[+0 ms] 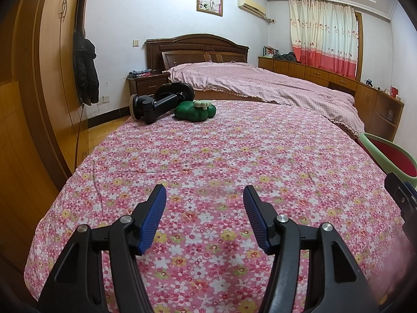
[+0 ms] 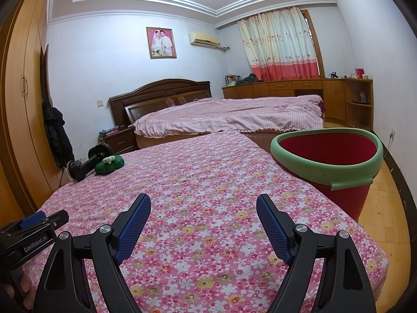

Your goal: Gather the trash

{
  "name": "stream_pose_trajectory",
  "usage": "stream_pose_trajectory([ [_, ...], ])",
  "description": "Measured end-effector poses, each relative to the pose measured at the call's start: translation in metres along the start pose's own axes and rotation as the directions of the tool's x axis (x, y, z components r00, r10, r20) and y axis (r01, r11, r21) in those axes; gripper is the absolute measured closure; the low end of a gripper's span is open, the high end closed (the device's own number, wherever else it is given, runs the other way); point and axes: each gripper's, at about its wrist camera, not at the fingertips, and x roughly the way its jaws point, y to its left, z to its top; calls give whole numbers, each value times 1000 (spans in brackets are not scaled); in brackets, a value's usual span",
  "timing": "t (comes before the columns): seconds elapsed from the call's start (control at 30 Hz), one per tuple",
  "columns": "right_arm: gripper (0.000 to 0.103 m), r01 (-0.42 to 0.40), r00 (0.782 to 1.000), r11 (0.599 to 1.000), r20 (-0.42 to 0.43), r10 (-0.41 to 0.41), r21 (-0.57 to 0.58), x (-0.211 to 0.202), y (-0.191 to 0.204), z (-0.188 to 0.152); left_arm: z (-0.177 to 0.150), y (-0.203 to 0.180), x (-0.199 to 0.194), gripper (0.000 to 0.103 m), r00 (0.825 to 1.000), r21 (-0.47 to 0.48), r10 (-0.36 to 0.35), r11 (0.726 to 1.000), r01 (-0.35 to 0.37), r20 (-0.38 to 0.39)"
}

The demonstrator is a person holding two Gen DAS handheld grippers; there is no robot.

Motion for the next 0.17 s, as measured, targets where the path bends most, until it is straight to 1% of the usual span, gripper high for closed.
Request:
stream_pose_trajectory([
  [0.17, 19, 0, 1000, 1000, 0, 0, -1, 0, 0, 0, -1, -1, -1, 42, 1000, 1, 1, 1000, -1, -4],
])
